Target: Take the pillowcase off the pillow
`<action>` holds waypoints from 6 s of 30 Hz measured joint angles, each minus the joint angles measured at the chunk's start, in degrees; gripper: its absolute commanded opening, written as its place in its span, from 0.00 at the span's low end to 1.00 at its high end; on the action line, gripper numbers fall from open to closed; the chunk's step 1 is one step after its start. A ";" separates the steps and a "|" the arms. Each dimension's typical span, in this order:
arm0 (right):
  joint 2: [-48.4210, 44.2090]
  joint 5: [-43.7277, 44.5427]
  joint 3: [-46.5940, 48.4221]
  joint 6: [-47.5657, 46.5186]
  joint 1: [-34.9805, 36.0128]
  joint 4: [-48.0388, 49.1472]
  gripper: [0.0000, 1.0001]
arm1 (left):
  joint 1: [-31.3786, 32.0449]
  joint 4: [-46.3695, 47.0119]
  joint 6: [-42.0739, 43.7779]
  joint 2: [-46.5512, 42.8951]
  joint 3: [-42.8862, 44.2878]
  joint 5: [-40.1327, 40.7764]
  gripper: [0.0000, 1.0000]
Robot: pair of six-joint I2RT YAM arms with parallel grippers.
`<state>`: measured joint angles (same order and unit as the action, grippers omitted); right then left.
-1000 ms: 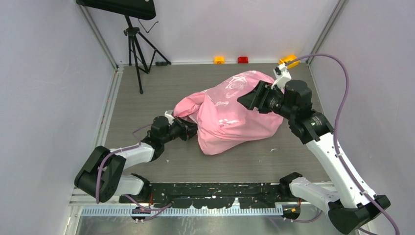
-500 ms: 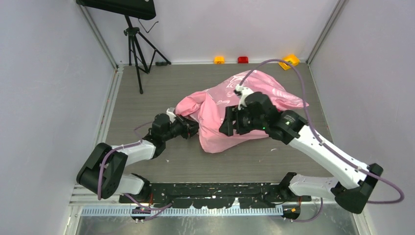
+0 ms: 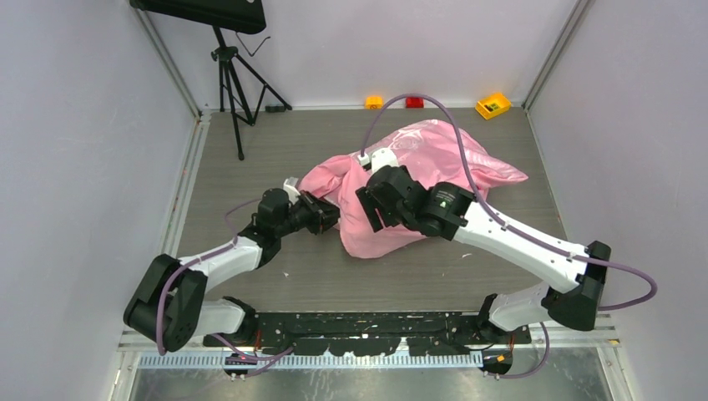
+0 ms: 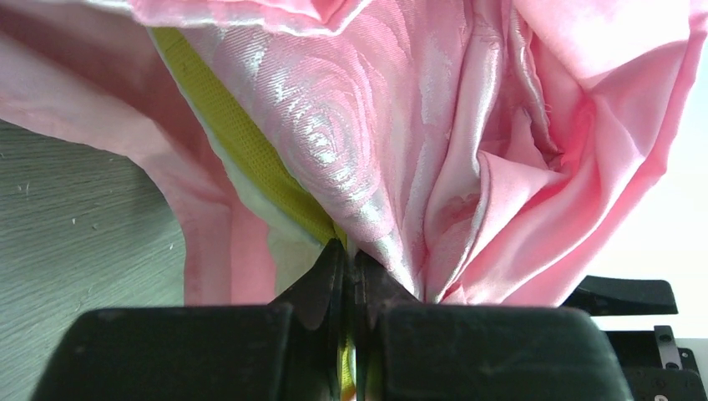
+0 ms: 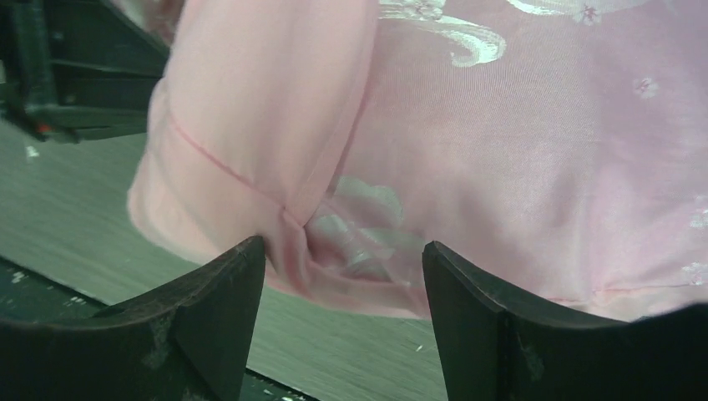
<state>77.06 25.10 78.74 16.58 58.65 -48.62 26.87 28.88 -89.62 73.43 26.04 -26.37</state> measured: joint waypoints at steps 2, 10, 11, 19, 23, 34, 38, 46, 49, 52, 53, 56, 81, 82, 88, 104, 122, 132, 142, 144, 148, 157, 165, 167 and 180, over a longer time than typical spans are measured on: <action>1.79 1.84 1.20 -0.37 0.00 -1.31 0.67 | 0.00 -2.05 1.27 -1.03 0.81 0.37 0.00; 3.28 4.68 1.64 -1.22 0.07 -3.69 0.00 | -0.35 -9.66 6.25 -4.26 3.32 1.31 0.00; 2.89 5.29 1.46 -1.18 0.09 -3.65 0.00 | -0.61 -10.71 6.60 -4.68 3.48 1.36 0.00; -4.46 17.29 -2.89 0.48 -3.58 -2.62 0.00 | -9.18 -17.73 9.33 -9.90 3.56 -1.57 0.00; -9.11 18.25 -6.80 2.08 -13.20 -0.66 0.00 | -17.53 -23.89 12.31 -15.47 3.58 -4.13 0.00; -15.89 5.09 -13.05 4.83 -27.82 1.55 0.46 | -24.20 -36.28 20.15 -22.23 6.95 -8.00 0.00; -15.56 -4.28 -11.37 2.54 -28.50 1.49 0.74 | -24.41 -37.66 22.32 -20.92 8.61 -8.87 0.00; -13.46 -24.22 -3.50 0.92 -28.13 6.54 0.79 | -18.10 -38.84 26.84 -20.04 13.66 -8.74 0.00; -7.50 -28.33 2.71 -1.07 -25.05 7.78 0.81 | -15.50 -39.69 28.94 -19.26 15.85 -8.79 0.00; 1.68 -29.18 9.77 -4.94 -20.02 7.80 0.85 | -13.88 -40.96 30.93 -19.10 17.27 -8.76 0.00; 4.87 -29.29 12.13 -6.34 -18.73 7.54 0.87 | -13.57 -41.40 31.61 -19.12 17.68 -8.79 0.00; 14.49 -30.12 19.06 -10.86 -16.04 5.90 0.88 | -13.00 -42.42 32.98 -19.19 18.56 -8.76 0.00; 57.37 -16.33 43.98 -17.68 -15.91 1.42 0.86 | -10.03 -49.37 36.35 -24.17 25.33 -10.69 0.00; 58.03 -15.74 44.11 -16.92 -16.57 1.09 0.86 | -10.01 -49.55 36.35 -24.50 25.64 -10.64 0.00; 59.28 -9.70 44.04 -11.76 -23.30 -1.79 0.87 | -9.94 -50.47 37.59 -26.45 27.91 -9.92 0.00; 49.03 0.28 36.04 -5.01 -38.45 -5.44 0.87 | -9.62 -61.96 48.15 -28.48 36.22 0.59 0.00; 17.51 -9.90 22.95 -4.24 -38.91 -0.37 0.88 | -9.64 -69.59 49.90 -29.51 26.75 20.87 0.11; 0.76 -21.55 6.84 -0.98 -38.73 5.03 0.87 | -9.62 -75.58 47.69 -26.38 29.66 36.54 0.90; -6.64 -25.81 -2.60 6.05 -38.73 4.61 0.87 | -9.62 -70.27 49.59 -24.79 28.61 27.54 1.00; -7.39 -26.38 -3.06 6.73 -38.73 4.02 0.87 | -9.62 -69.59 49.53 -23.26 28.55 25.86 1.00; -10.36 -25.49 -6.16 7.58 -38.73 2.97 0.87 | -9.64 -69.16 49.22 -18.84 28.44 22.56 1.00; -16.28 -23.54 -14.84 11.19 -38.73 2.58 0.85 | -9.62 -66.25 46.93 -13.68 21.46 19.91 1.00; -14.97 -13.25 -18.14 13.84 -38.62 -3.08 0.88 | -9.62 -66.53 44.96 -10.40 20.28 25.57 1.00; -15.63 -9.77 -19.45 15.89 -38.62 -5.07 0.88 | -9.62 -66.36 44.70 -10.38 19.41 26.38 1.00; -21.24 -4.37 -30.12 26.97 -38.62 -5.29 0.00 | -9.75 -55.12 40.02 -6.80 10.73 22.60 0.18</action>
<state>55.81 20.73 48.62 43.55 20.03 -53.91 17.12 -26.24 -49.60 66.63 36.77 -3.77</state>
